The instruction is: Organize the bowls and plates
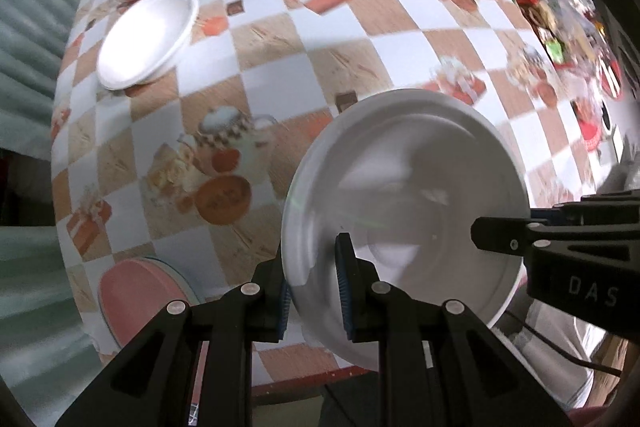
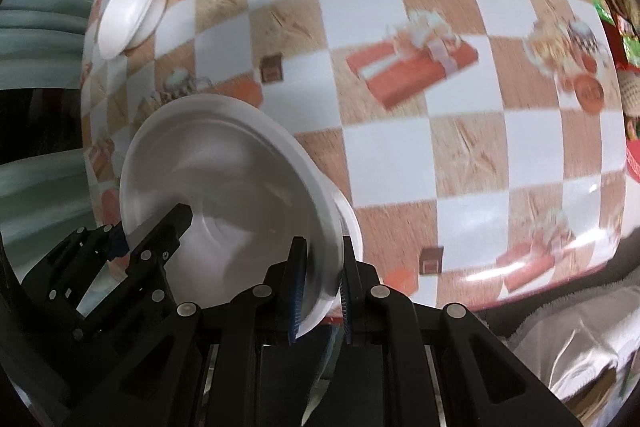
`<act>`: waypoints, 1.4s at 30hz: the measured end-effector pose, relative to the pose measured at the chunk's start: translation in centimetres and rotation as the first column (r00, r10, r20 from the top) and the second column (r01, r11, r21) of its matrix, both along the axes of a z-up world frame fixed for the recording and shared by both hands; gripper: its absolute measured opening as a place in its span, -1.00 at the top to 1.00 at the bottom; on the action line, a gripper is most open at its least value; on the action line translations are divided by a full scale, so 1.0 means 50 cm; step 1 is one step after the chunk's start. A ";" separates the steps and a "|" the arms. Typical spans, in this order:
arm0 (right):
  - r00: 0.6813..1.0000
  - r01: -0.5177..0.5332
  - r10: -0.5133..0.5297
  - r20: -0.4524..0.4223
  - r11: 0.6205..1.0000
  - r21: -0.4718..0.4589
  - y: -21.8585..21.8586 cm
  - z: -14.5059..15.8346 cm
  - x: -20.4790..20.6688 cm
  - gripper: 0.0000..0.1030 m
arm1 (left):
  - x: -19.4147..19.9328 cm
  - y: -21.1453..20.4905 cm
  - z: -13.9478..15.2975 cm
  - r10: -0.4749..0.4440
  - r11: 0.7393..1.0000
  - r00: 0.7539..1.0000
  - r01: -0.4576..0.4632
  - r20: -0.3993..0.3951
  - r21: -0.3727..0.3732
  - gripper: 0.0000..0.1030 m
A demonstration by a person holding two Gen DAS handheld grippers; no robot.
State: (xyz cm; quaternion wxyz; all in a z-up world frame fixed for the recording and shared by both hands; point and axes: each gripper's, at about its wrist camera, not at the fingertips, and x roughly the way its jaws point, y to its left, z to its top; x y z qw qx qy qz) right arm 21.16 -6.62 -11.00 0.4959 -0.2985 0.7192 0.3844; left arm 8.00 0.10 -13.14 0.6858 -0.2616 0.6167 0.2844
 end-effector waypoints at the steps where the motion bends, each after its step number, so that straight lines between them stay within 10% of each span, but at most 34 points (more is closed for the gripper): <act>1: 1.000 0.003 -0.003 0.000 1.000 -0.004 -0.006 -0.001 0.000 0.68 | 0.001 -0.004 -0.003 -0.006 1.000 1.000 0.006 -0.002 -0.004 0.57; 15: 1.000 0.005 -0.006 -0.009 0.999 -0.050 -0.035 -0.036 -0.025 0.68 | -0.009 -0.026 -0.043 -0.027 0.997 0.999 0.025 -0.030 -0.070 0.51; 19: 1.000 0.006 -0.006 0.005 0.998 -0.062 -0.028 -0.037 -0.025 0.68 | -0.017 -0.022 -0.035 -0.003 0.999 1.000 0.002 -0.023 -0.051 -0.38; 21: 1.000 0.011 -0.010 0.016 0.998 -0.066 -0.024 -0.032 -0.017 0.64 | -0.027 -0.015 -0.023 0.020 0.999 1.000 -0.020 -0.006 -0.029 -0.48; 23: 0.999 0.019 -0.016 0.036 0.998 -0.064 -0.022 -0.025 -0.003 -0.54 | -0.037 -0.004 -0.014 0.044 0.999 0.999 -0.044 0.006 -0.026 -0.54; 24: 0.998 0.024 -0.021 0.052 0.998 -0.053 -0.017 -0.018 0.008 -0.81 | -0.041 0.003 -0.010 0.060 0.998 0.998 -0.060 0.003 -0.020 -0.55; 32: 0.988 -0.003 -0.002 0.151 0.999 0.037 0.085 0.041 0.094 -0.87 | -0.102 0.107 0.026 0.248 0.969 0.969 -0.248 0.011 -0.025 -0.56; 42: 0.965 -0.188 0.158 0.210 0.973 0.132 0.309 0.078 0.083 -0.87 | -0.143 0.303 0.060 0.494 0.867 0.869 -0.495 0.035 0.055 -0.56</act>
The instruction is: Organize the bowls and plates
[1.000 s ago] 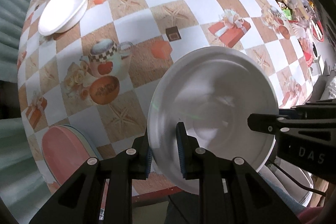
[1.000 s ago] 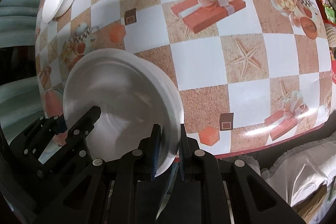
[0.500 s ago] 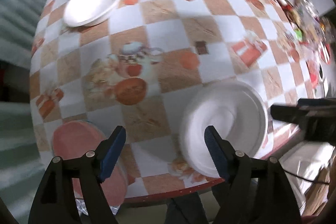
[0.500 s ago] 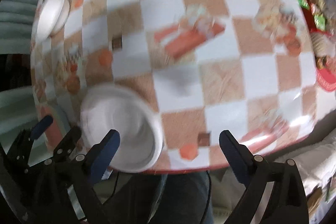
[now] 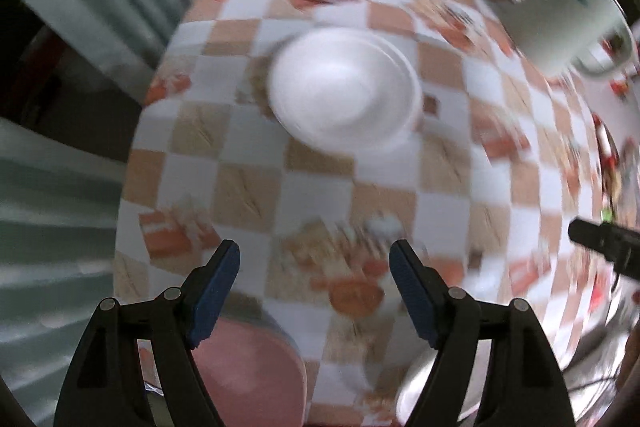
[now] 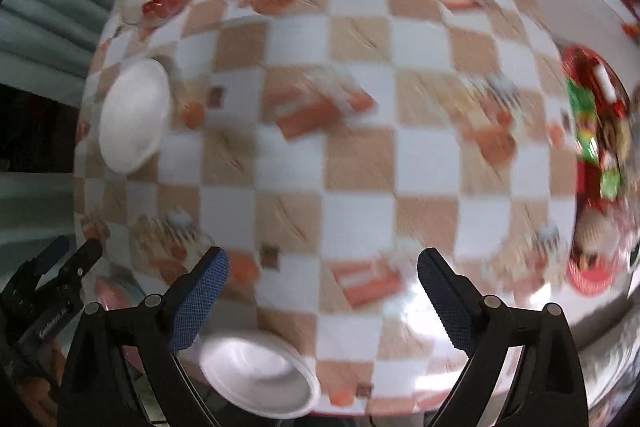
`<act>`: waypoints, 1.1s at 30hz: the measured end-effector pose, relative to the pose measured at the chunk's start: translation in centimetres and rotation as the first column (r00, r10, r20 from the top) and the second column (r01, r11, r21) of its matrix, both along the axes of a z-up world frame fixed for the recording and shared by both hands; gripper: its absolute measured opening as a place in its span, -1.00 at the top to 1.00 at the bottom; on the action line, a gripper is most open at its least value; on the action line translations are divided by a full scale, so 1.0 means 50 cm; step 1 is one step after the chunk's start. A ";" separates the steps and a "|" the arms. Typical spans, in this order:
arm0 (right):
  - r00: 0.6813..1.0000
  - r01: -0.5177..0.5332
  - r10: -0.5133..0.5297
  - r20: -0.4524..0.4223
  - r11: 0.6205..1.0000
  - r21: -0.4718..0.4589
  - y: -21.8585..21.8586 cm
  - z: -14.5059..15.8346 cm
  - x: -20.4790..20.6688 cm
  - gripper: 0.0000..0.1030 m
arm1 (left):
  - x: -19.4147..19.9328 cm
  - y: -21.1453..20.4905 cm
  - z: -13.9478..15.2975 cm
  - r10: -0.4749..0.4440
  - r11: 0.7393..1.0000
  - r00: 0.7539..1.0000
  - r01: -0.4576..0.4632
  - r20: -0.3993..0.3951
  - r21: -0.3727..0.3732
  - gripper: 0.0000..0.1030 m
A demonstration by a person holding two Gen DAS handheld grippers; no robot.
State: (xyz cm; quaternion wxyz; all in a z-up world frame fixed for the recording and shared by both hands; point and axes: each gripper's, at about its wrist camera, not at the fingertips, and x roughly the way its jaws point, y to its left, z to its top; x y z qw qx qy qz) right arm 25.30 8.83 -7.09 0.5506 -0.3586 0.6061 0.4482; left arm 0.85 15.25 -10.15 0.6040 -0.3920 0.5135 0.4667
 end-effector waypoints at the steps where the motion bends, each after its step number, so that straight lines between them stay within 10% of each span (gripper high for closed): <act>1: 1.000 -0.010 0.010 -0.004 1.000 0.004 0.014 -0.001 -0.007 -0.87 | -0.002 0.017 -0.004 0.020 1.000 1.000 -0.020 -0.001 0.000 -0.56; 33: 0.991 -0.132 0.132 -0.004 0.990 -0.047 0.317 -0.207 -0.192 -0.87 | 0.023 0.286 -0.182 0.014 1.000 0.978 -0.010 -0.207 0.023 -0.56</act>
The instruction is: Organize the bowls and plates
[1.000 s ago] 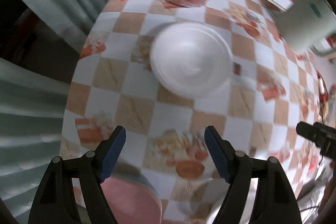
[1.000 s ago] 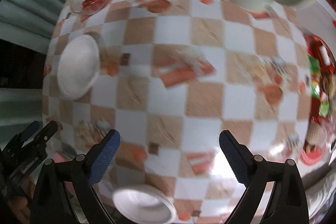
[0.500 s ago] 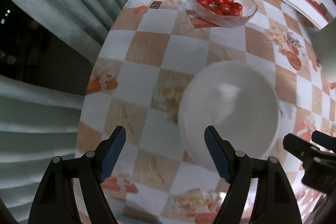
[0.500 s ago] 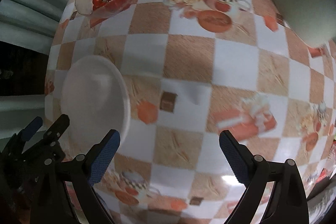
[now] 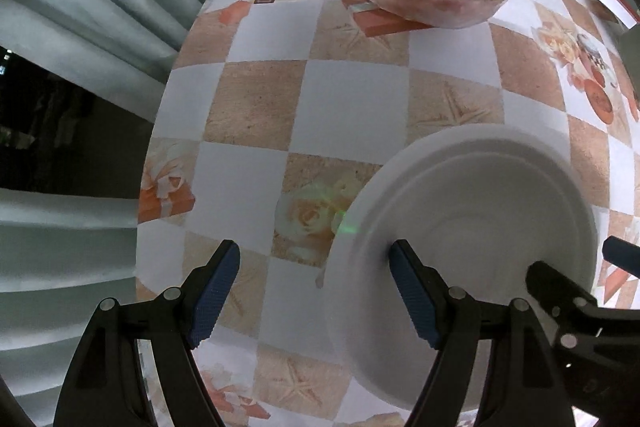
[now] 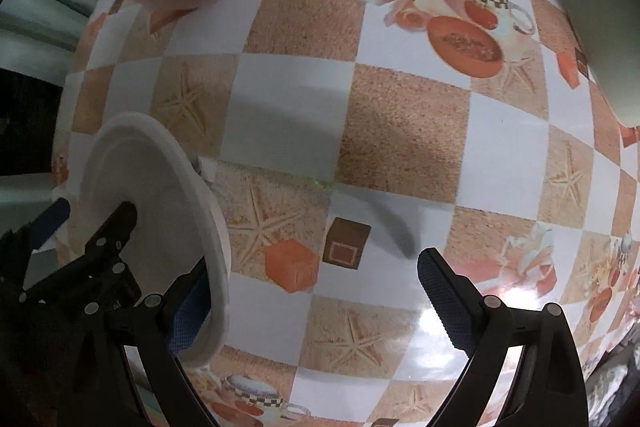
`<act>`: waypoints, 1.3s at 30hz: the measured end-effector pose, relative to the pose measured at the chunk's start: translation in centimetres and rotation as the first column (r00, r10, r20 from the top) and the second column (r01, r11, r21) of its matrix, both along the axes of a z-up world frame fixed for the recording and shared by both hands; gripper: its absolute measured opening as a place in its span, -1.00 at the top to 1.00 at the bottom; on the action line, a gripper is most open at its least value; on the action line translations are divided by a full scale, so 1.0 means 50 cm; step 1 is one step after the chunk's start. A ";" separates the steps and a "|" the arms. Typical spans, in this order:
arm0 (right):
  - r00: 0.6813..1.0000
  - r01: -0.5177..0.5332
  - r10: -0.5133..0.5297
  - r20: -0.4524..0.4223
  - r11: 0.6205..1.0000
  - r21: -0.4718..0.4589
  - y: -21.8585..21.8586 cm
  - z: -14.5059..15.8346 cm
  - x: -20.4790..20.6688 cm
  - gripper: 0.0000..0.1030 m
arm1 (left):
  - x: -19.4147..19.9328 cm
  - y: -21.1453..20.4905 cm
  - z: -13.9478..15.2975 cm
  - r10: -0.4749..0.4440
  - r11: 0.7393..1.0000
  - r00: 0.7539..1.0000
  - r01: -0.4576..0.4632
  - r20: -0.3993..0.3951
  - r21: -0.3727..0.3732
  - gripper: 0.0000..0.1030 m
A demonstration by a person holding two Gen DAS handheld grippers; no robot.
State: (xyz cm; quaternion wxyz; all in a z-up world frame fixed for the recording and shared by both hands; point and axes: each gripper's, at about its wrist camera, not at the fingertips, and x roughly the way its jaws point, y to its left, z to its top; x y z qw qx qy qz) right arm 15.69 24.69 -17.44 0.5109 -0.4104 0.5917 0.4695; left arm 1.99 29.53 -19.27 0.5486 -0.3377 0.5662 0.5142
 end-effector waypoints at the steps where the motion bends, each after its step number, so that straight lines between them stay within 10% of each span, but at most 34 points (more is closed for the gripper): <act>1: 1.000 0.004 -0.004 0.000 1.000 -0.001 0.000 -0.003 0.001 -0.87 | -0.004 0.005 -0.002 0.003 1.000 1.000 -0.003 0.012 -0.003 -0.56; 5: 1.000 -0.017 0.017 -0.002 1.000 0.009 0.001 -0.007 -0.007 -0.65 | -0.009 0.009 -0.005 -0.006 1.000 0.999 0.007 0.048 -0.023 -0.45; 10: 0.998 -0.028 0.030 -0.056 0.999 0.038 -0.004 0.005 -0.027 0.08 | -0.009 0.019 -0.007 -0.024 0.997 0.989 0.034 0.145 -0.069 0.28; 16: 0.986 -0.003 0.005 -0.166 1.000 0.011 -0.023 -0.008 -0.038 0.71 | 0.006 0.013 -0.010 -0.061 0.992 0.984 0.079 0.169 -0.102 0.40; 39: 0.984 0.081 -0.096 -0.152 0.991 -0.103 -0.418 -0.045 0.088 0.73 | 0.156 -0.328 -0.043 -0.240 0.944 0.945 0.281 0.224 -0.174 0.41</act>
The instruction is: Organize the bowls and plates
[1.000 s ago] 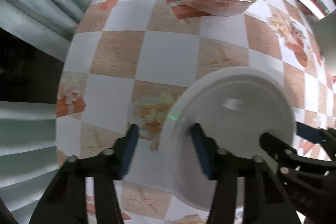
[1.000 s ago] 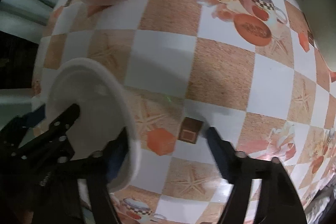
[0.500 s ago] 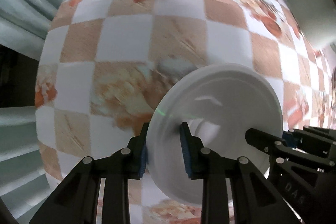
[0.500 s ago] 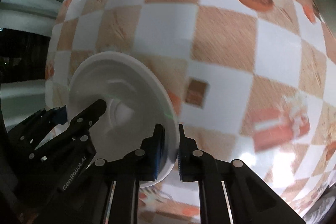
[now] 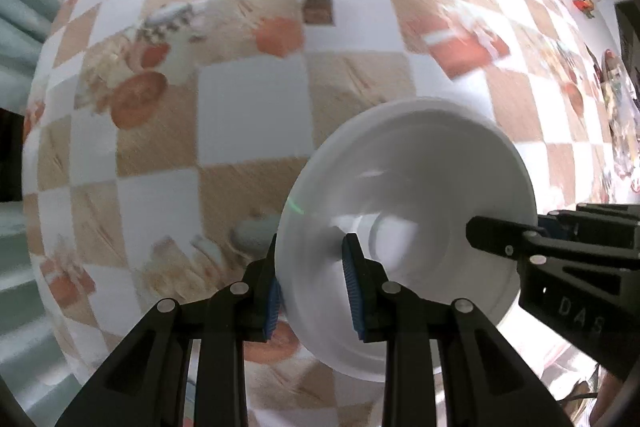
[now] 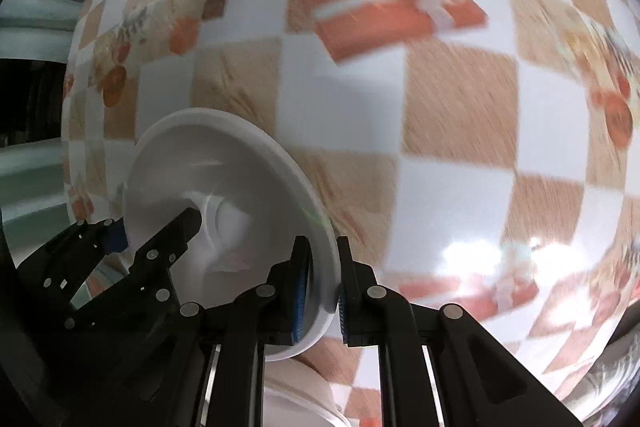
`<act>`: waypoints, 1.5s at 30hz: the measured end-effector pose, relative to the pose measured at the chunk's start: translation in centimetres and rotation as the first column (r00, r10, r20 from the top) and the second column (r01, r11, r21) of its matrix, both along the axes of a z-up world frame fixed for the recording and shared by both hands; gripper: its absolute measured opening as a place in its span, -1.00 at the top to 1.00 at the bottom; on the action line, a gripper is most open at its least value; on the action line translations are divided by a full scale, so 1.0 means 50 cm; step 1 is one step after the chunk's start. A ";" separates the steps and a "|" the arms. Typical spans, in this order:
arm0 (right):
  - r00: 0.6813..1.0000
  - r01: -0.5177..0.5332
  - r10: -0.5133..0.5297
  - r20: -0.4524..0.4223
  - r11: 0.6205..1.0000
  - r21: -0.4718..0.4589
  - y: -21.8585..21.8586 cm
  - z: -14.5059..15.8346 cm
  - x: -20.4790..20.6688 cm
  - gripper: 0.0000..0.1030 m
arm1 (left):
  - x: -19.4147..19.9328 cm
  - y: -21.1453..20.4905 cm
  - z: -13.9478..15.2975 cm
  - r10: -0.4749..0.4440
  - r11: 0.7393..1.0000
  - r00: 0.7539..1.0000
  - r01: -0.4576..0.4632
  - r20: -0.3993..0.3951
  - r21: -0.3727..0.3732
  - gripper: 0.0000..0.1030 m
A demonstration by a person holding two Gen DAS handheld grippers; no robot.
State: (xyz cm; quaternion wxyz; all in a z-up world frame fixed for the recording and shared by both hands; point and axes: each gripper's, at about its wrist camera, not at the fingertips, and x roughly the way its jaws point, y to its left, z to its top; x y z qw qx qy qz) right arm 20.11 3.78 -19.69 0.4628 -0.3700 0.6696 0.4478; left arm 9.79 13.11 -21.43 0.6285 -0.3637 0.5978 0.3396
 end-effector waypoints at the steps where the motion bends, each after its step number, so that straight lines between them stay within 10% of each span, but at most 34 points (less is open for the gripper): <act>1: 1.000 0.003 -0.003 0.003 1.000 0.002 -0.006 -0.001 0.000 0.73 | 0.004 -0.005 -0.001 -0.002 1.000 1.000 0.002 -0.001 -0.002 0.41; 45: 0.994 0.103 -0.105 0.025 0.991 0.087 -0.048 0.158 0.064 0.71 | 0.020 -0.065 0.195 -0.082 0.988 0.996 0.080 0.015 0.133 0.39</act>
